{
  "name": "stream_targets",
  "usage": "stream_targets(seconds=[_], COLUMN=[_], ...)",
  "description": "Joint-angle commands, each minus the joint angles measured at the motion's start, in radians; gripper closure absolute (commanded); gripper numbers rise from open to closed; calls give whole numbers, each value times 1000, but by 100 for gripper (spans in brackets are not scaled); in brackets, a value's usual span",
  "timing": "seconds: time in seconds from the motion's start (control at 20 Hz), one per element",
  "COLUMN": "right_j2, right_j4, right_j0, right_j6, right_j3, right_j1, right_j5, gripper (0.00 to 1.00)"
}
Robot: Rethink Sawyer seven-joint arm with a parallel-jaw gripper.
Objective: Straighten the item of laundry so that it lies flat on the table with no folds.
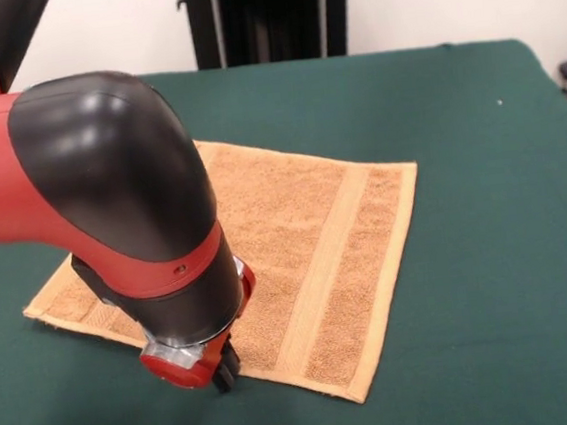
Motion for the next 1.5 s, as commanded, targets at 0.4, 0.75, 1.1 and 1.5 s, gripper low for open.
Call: stream_targets(seconds=[0.4, 0.75, 1.1, 1.5], right_j2=[-142, -193, -243, -280], right_j4=[77, 133, 168, 197], right_j0=[81, 112, 134, 151], right_j6=[333, 353, 343, 339], right_j3=[219, 234, 234, 234], right_j1=[-7, -50, -47, -48], right_j5=[-78, -40, -68, -80], gripper=[100, 100, 100, 100])
